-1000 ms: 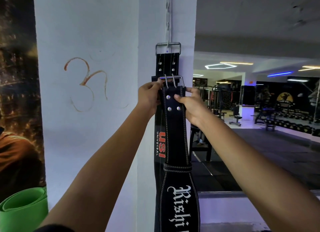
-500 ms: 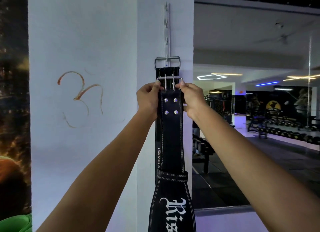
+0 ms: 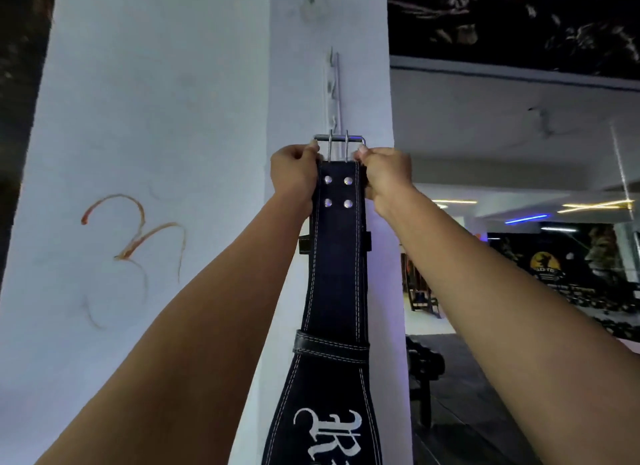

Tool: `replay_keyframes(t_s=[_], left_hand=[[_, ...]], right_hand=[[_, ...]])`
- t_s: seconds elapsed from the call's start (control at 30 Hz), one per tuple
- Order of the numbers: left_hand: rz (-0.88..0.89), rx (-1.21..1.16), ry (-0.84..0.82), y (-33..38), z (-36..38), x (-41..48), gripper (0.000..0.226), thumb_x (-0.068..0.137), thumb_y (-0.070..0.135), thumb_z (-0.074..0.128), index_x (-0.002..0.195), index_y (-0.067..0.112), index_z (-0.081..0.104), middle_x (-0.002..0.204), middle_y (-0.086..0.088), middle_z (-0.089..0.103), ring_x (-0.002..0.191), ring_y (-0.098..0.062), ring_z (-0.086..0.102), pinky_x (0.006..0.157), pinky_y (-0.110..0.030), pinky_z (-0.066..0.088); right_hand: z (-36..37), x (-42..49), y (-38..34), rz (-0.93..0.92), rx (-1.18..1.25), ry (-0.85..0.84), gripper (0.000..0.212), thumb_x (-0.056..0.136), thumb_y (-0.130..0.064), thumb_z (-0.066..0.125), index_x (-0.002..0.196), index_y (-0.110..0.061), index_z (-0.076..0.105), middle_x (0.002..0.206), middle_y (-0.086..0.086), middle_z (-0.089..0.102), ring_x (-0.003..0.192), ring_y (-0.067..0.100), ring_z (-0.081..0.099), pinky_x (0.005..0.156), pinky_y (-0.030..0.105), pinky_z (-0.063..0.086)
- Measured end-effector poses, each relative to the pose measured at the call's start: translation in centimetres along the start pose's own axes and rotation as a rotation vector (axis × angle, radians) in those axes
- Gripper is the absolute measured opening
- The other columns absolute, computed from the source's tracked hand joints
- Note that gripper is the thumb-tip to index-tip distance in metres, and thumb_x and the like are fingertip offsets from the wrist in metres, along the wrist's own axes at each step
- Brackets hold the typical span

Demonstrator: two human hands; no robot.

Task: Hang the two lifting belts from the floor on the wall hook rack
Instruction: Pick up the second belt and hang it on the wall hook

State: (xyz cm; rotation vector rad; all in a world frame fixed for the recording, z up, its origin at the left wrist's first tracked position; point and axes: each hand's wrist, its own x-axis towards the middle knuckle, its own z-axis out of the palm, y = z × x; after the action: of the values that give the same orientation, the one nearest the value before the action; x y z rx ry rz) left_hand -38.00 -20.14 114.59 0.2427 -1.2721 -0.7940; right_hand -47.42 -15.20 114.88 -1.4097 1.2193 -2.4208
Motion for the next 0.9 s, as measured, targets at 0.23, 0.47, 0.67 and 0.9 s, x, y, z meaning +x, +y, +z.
replay_keyframes(t_s=[0.23,0.47,0.67,0.9], left_hand=[[0.089,0.029,0.098,0.0,3.4,7.6,0.033,0.090,0.020,0.057,0.057,0.015,0.055,0.063,0.002,0.058,0.070,-0.021,0.055,0.075,-0.031,0.049],[0.077,0.047,0.131,-2.0,6.1,12.7,0.033,0.089,0.021,0.059,0.058,0.011,0.055,0.061,-0.003,0.055,0.068,-0.025,0.055,0.068,-0.031,0.048],[0.054,0.037,0.152,-4.0,6.9,14.3,0.031,0.088,0.018,0.061,0.059,0.011,0.052,0.064,-0.003,0.053,0.073,-0.026,0.056,0.076,-0.036,0.054],[-0.017,0.122,0.163,-3.7,6.7,14.1,0.027,0.086,0.013,0.057,0.065,0.007,0.042,0.064,-0.005,0.044,0.069,-0.029,0.054,0.070,-0.034,0.046]], right_hand=[[3.0,8.4,-1.1,-0.104,-0.025,-0.004,0.026,0.083,-0.019,0.061,0.058,-0.016,0.062,0.076,0.008,0.065,0.086,0.034,0.067,0.082,0.045,0.056],[4.2,13.8,-0.5,-0.113,-0.059,0.026,0.029,0.082,-0.018,0.064,0.099,0.005,0.066,0.100,0.019,0.071,0.094,0.035,0.068,0.081,0.046,0.058],[4.7,16.1,1.8,-0.065,0.003,0.011,0.026,0.082,-0.017,0.063,0.097,0.003,0.067,0.101,0.018,0.070,0.093,0.034,0.067,0.084,0.046,0.057],[4.6,15.8,1.5,0.029,0.075,0.020,0.030,0.077,0.005,0.055,0.106,0.003,0.061,0.099,0.013,0.066,0.074,0.019,0.053,0.069,0.032,0.051]])
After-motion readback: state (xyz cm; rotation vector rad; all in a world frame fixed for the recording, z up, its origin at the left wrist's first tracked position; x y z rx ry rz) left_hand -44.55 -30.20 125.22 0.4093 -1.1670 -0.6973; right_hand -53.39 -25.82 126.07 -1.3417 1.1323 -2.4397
